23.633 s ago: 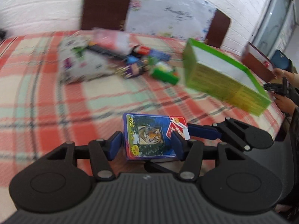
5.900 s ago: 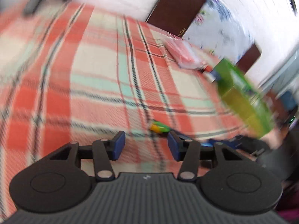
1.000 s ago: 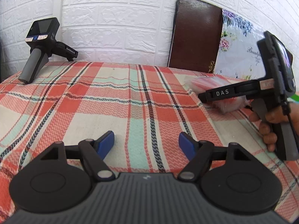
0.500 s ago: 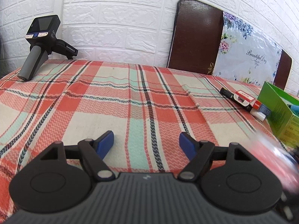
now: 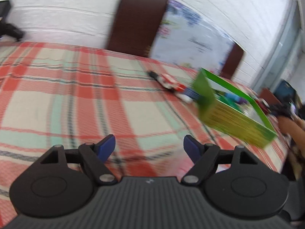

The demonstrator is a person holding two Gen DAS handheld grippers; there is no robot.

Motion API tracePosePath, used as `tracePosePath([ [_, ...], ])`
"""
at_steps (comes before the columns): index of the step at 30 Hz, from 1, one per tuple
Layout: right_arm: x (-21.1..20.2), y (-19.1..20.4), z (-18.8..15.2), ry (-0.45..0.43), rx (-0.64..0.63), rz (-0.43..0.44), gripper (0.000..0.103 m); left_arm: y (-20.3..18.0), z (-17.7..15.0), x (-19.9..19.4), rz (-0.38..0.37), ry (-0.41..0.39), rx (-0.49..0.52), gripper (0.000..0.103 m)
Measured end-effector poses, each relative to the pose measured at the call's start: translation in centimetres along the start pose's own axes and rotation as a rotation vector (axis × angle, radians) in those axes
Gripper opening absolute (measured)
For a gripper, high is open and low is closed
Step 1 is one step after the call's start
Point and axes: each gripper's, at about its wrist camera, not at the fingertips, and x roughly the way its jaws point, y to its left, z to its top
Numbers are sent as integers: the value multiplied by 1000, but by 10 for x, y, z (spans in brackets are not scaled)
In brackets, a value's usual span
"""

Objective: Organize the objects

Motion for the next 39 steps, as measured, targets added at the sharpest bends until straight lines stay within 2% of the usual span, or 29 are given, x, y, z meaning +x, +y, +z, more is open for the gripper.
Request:
tracePosePath([
  [2,0,0,0,-3,4,1,96,-15,-4,5,-47,45,34,80],
  [4,0,-1,1,-8,2,6,91,-24,-11,12,-76,93,57,77],
  [5,1,-1,2,-12,1,11,84,-26,-16,18,-93,133,61,67],
  [6,2,-2,3,-15,0,21,78,-24,-21,22,-115,151,39,66],
  [8,5,-2,5,-24,-1,25,73,-22,-25,22,-121,141,-6,64],
  [11,1,-1,6,-58,-16,25,62,-25,-14,18,-120,146,-28,54],
  [15,-11,-6,10,-148,-9,-1,59,-42,11,8,-154,83,-34,54],
  [18,-24,-19,18,-223,0,-63,59,-67,35,12,-193,35,21,54],
  [23,-43,-63,31,-294,1,-189,59,-119,69,44,-244,8,119,54],
  [31,-61,-141,35,-294,-12,-372,59,-192,94,114,-306,11,177,54],
  [33,-58,-159,32,-266,-25,-415,62,-202,92,130,-291,34,181,56],
  [34,-54,-168,30,-236,-32,-452,64,-205,90,138,-257,44,181,58],
  [35,-48,-177,30,-209,-28,-493,72,-206,87,144,-216,53,184,58],
  [36,-48,-185,28,-211,0,-525,84,-208,84,149,-179,62,194,58],
  [37,-49,-194,27,-209,46,-552,88,-208,80,152,-147,70,206,58],
  [39,-53,-205,24,-204,116,-557,89,-204,74,149,-128,70,227,65],
])
